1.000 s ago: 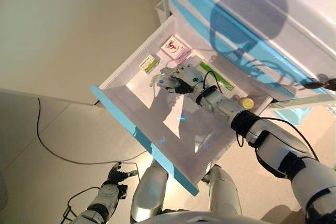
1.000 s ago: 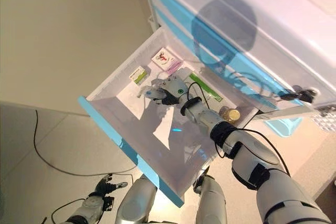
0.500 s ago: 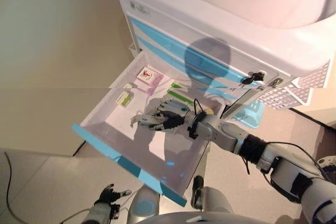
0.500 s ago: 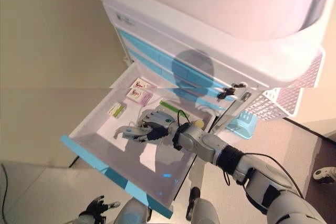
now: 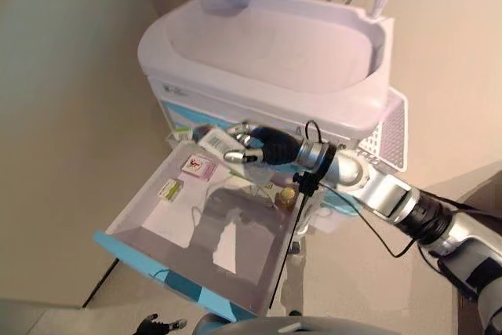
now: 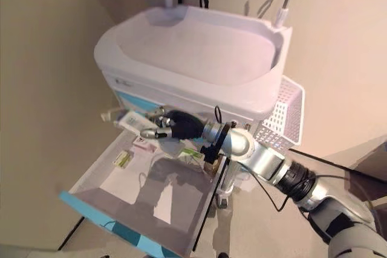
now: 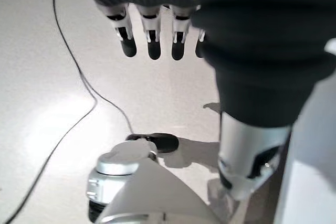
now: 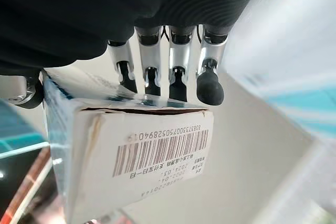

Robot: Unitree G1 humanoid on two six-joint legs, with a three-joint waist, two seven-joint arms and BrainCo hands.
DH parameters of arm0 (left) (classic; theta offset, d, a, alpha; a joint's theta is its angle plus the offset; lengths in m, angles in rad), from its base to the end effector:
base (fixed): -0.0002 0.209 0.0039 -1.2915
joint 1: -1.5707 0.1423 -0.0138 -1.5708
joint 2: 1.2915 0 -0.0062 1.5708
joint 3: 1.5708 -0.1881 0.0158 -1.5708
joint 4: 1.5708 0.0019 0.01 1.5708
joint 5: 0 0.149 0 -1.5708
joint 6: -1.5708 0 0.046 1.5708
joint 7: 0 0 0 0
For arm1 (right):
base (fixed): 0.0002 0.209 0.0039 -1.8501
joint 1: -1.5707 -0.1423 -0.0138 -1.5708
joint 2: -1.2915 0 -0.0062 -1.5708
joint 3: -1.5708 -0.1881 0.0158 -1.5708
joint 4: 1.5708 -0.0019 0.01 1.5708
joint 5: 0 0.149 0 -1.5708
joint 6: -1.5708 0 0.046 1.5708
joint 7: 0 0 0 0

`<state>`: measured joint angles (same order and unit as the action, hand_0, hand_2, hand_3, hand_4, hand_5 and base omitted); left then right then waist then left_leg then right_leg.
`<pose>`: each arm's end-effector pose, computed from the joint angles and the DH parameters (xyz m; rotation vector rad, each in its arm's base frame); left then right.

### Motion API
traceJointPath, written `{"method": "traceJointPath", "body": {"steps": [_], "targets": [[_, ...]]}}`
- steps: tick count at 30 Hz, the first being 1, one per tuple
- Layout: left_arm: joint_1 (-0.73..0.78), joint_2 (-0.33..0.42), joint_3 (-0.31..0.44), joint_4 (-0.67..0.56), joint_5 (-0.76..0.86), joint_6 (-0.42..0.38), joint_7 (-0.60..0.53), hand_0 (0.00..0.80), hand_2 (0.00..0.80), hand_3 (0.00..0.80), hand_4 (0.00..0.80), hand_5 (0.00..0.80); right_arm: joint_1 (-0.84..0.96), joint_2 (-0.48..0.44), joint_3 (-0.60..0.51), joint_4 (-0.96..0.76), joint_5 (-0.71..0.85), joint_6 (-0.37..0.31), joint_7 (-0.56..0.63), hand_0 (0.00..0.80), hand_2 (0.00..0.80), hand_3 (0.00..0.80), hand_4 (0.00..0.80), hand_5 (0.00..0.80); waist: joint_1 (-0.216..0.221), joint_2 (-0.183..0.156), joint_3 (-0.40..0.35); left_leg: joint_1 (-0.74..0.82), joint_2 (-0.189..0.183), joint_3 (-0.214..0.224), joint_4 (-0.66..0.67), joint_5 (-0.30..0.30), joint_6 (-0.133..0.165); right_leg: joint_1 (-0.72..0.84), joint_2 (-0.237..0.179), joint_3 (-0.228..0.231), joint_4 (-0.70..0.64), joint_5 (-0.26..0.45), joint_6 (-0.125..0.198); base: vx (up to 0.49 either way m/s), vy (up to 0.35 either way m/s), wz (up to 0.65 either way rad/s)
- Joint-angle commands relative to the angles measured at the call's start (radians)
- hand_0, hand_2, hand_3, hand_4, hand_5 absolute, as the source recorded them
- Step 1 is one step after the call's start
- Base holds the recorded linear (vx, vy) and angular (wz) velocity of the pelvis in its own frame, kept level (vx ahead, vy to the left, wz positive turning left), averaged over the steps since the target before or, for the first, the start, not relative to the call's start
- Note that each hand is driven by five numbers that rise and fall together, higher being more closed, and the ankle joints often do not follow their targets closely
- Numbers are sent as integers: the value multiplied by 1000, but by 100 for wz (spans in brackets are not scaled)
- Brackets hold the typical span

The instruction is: Open the drawer and pick up the medicine

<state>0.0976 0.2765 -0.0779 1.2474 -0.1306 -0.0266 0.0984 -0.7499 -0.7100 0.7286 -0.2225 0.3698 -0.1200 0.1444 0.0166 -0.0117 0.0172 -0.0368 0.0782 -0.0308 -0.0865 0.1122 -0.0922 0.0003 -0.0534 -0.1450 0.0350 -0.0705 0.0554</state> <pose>0.0350 0.2473 -0.1305 0.2355 1.2988 0.2838 0.2575 -0.0962 0.1928 -0.5192 -0.6074 0.9782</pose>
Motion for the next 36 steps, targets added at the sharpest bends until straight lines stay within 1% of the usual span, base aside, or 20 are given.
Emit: {"method": "traceJointPath", "body": {"steps": [1, 2, 5, 8, 13, 15, 17, 19, 21, 23, 24, 25, 26, 27, 28, 29, 30, 31, 32, 36], "targets": [[-36, 28, 14, 70, 33, 4, -7, 0, 0, 0, 0, 0, -64, 4, -50, -41, 119, -32, -24, 800, 800, 800, 800, 800, 14, -62, 10, 30, -77, 31, 8, -78, 46, -2, -26, -12, -58, 83, 64, 68, -3, -3], [-25, 23, 11, 68, 36, 6, -10, 0, 0, 0, 0, 0, -78, -36, -79, -51, 158, -39, -35, 800, 800, 800, 800, 800, 9, -61, -4, 42, -77, 33, 8, -83, 47, 10, -26, -12, -58, 78, 63, 85, -4, -5], [-19, 17, 6, 67, 39, 6, -11, 0, 0, 0, 0, 0, -70, -56, -105, -50, 172, -44, -50, 800, 800, 800, 800, 800, 6, -59, -11, 52, -79, 34, 8, -88, 50, 22, -26, -13, -58, 74, 62, 58, 0, -4], [-3, 10, 4, 63, 37, 7, -16, 0, 0, 0, 0, 0, -93, -113, -158, -35, 151, -53, -93, 800, 800, 800, 800, 800, 2, -54, -27, 67, -80, 35, 8, -98, 53, 35, -28, -12, -58, 67, 62, 36, 2, -3], [9, 7, -1, 62, 33, 7, -15, 0, 0, 0, 0, 0, -122, -138, -202, 28, 115, -62, -147, 800, 800, 800, 800, 800, 2, -52, -34, 73, -82, 36, 7, -104, 55, 43, -29, -10, -62, 64, 63, 14, 3, 0], [22, 7, -9, 63, 29, 6, -14, 0, 0, 0, 0, 0, -150, -134, -223, 122, 76, -59, -196, 800, 800, 800, 800, 800, 6, -51, -37, 77, -83, 36, 7, -107, 57, 46, -30, -8, -63, 63, 62, 0, 0, 0], [24, 7, -10, 65, 28, 8, -13, 0, 0, 0, 0, 0, -161, -130, -221, 144, 65, -59, -201, 800, 800, 800, 800, 800, 7, -50, -35, 78, -83, 36, 8, -108, 58, 46, -30, -7, -62, 62, 61, 0, 0, 0], [25, 11, -16, 70, 21, 9, -14, 0, 0, 0, 0, 0, -201, -124, -206, 244, -10, -34, -230, 800, 800, 800, 800, 800, 12, -53, -32, 79, -84, 35, 9, -110, 59, 49, -29, -6, -63, 58, 60, 0, 0, 0], [26, 13, -21, 70, 17, 10, -15, 0, 0, 0, 0, 0, -226, -119, -194, 297, -43, -23, -242, 800, 800, 800, 800, 800, 14, -53, -29, 79, -85, 34, 9, -112, 60, 51, -29, -7, -62, 55, 59, 0, 0, 0], [29, 16, -27, 71, 15, 9, -19, 0, 0, 0, 0, 0, -260, -113, -161, 377, -128, -5, -241, 800, 800, 800, 800, 800, 20, -56, -23, 78, -85, 28, 10, -112, 61, 51, -29, -9, -60, 52, 58, 0, 0, 0], [29, 15, -27, 71, 15, 9, -19, 0, 0, 0, 0, 0, -263, -112, -159, 379, -128, -6, -241, 800, 800, 800, 800, 800, 19, -55, -22, 78, -85, 28, 10, -112, 61, 51, -29, -9, -60, 52, 58, 0, 0, 0], [30, 20, -37, 57, 6, 3, -26, 0, 0, 0, 0, 0, -303, -117, -132, 448, -214, 13, -252, 800, 800, 800, 800, 800, 25, -57, -13, 73, -86, 23, 14, -113, 61, 50, -30, -16, -57, 47, 57, 0, 0, 0], [30, 19, -36, 57, 6, 3, -26, 0, 0, 0, 0, 0, -306, -116, -130, 450, -214, 12, -252, 800, 800, 800, 800, 800, 24, -56, -12, 73, -86, 22, 14, -113, 61, 50, -30, -16, -57, 47, 57, 0, 0, 0], [30, 26, -40, 51, 2, 0, -32, 0, 0, 0, 0, 0, -346, -112, -100, 539, -298, 21, -264, 800, 800, 800, 800, 800, 35, -60, -1, 64, -87, 17, 18, -112, 63, 48, -31, -22, -58, 47, 56, 0, 0, 0], [30, 26, -40, 51, 2, 0, -32, 0, 0, 0, 0, 0, -348, -111, -99, 541, -298, 20, -265, 800, 800, 800, 800, 800, 35, -59, 0, 64, -87, 17, 19, -112, 63, 48, -31, -22, -58, 47, 56, -3, -2, 4], [29, 31, -44, 43, -4, -4, -32, 0, 0, 0, 0, 0, -371, -107, -80, 588, -354, 23, -268, 800, 800, 800, 800, 800, 44, -64, 6, 56, -89, 11, 23, -112, 63, 47, -30, -25, -60, 48, 58, 8, 2, 3], [29, 31, -43, 43, -4, -4, -32, 0, 0, 0, 0, 0, -372, -106, -79, 590, -355, 22, -269, 800, 800, 800, 800, 800, 43, -63, 7, 56, -89, 11, 24, -112, 63, 47, -31, -25, -60, 48, 58, 19, -6, 8], [33, 39, -47, 43, -5, -10, -33, 0, 0, 0, 0, 0, -411, -106, -41, 649, -395, 24, -260, 800, 800, 800, 800, 800, 56, -71, 13, 47, -90, 5, 27, -112, 63, 44, -31, -32, -63, 48, 59, 11, -8, 10], [33, 39, -47, 43, -5, -10, -33, 0, 0, 0, 0, 0, -413, -106, -40, 650, -394, 24, -260, 800, 800, 800, 800, 800, 55, -71, 13, 47, -90, 5, 27, -112, 63, 43, -31, -32, -63, 48, 59, 19, -13, 8], [36, 58, -46, 52, -7, -15, -40, 0, 0, 0, 0, 0, -496, -114, 46, 747, -444, 18, -232, 800, 800, 800, 800, 800, 79, -90, 31, 22, -92, -16, 25, -105, 61, 31, -32, -46, -67, 50, 60, 5, -4, 8]]}}
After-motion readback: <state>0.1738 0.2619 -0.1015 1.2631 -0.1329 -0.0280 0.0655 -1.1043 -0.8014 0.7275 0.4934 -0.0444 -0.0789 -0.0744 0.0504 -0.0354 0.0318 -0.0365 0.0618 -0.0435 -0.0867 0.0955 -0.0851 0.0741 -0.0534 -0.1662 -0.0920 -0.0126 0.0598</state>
